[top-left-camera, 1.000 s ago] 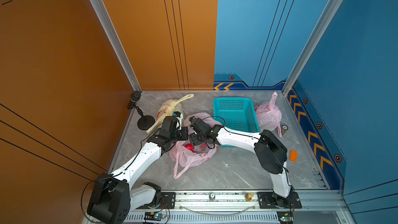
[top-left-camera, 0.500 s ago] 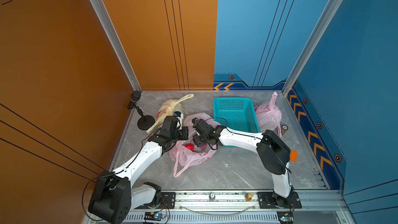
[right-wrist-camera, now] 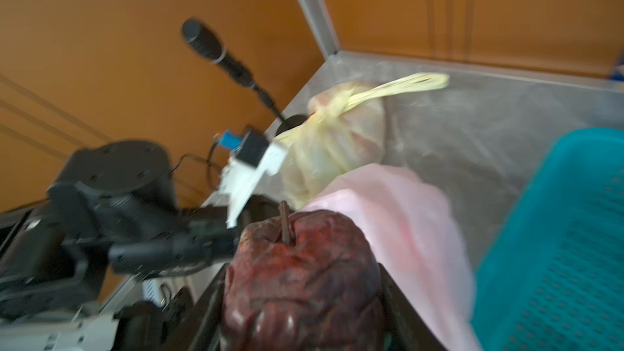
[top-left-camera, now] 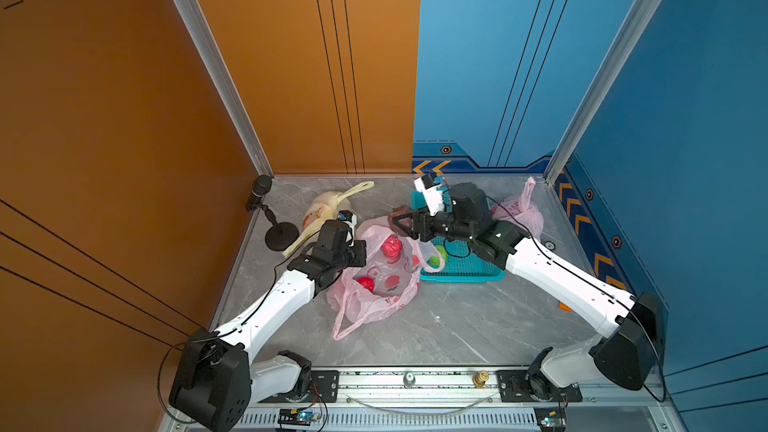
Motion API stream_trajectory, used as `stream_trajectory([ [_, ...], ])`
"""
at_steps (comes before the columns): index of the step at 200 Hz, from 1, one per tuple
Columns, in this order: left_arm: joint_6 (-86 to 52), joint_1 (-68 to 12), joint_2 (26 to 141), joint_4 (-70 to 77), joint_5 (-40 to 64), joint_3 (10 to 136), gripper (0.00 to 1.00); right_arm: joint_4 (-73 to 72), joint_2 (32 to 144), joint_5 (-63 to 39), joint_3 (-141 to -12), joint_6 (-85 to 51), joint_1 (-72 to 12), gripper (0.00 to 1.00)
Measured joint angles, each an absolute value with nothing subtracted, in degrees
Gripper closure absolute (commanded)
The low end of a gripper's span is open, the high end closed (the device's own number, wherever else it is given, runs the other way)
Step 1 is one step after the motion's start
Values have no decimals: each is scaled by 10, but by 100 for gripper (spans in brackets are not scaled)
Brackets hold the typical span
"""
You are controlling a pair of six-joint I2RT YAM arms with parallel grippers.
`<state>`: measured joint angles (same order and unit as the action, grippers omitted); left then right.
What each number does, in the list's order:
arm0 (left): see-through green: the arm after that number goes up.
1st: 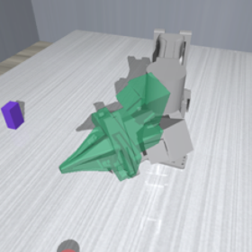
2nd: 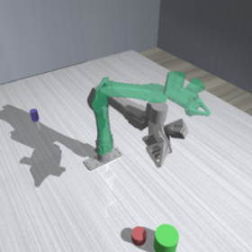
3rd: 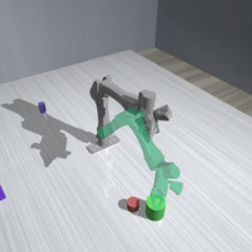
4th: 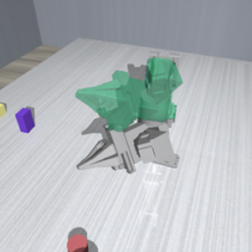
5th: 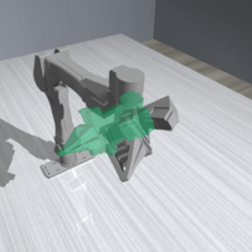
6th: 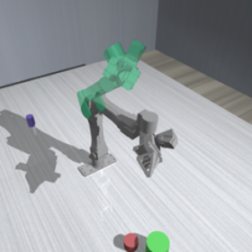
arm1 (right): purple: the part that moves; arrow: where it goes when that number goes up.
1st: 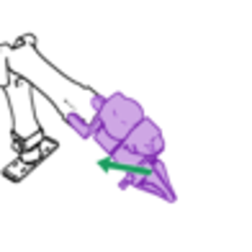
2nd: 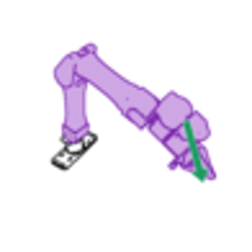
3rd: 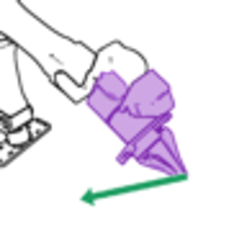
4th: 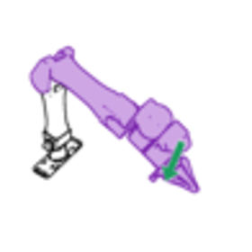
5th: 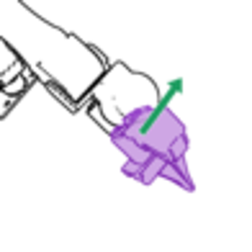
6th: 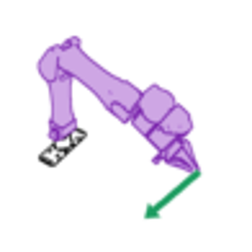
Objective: Untie the knot of a plastic bag & take out the apple
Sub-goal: Place the apple in the basket.
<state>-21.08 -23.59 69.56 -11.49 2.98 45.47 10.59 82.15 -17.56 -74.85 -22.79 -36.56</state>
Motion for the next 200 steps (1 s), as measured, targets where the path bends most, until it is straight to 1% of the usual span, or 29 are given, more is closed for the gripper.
stream_trajectory([
  [18,-201,-255,696,-133,8,467,93,135,820,-114,-748,-225,-306,56],
  [30,-194,-264,696,-143,-6,474,81,158,832,-72,-746,-219,-274,55],
  [52,-179,-272,696,-160,-32,481,64,189,881,-17,-740,-205,-236,55],
  [70,-177,-275,692,-170,-52,483,52,211,934,12,-738,-195,-220,53],
  [79,-170,-276,688,-177,-62,483,49,219,960,23,-738,-191,-215,53],
  [106,-163,-279,674,-204,-77,493,48,235,1017,44,-738,-182,-212,53],
  [119,-161,-286,669,-217,-83,505,48,240,1037,50,-740,-180,-212,50],
  [128,-160,-296,663,-227,-89,514,48,246,1049,52,-746,-179,-211,44],
  [139,-161,-314,651,-239,-95,520,48,251,1061,53,-754,-178,-210,34],
  [148,-162,-332,641,-249,-99,523,48,255,1068,52,-760,-177,-209,29],
  [154,-164,-342,636,-254,-99,524,48,256,1071,52,-763,-177,-208,24],
  [164,-170,-359,632,-261,-99,524,48,259,1071,47,-764,-175,-206,19],
  [182,-184,-389,639,-271,-99,524,47,261,1063,30,-764,-175,-206,17],
  [200,-194,-415,669,-275,-99,526,47,261,1032,3,-761,-176,-206,19],
])
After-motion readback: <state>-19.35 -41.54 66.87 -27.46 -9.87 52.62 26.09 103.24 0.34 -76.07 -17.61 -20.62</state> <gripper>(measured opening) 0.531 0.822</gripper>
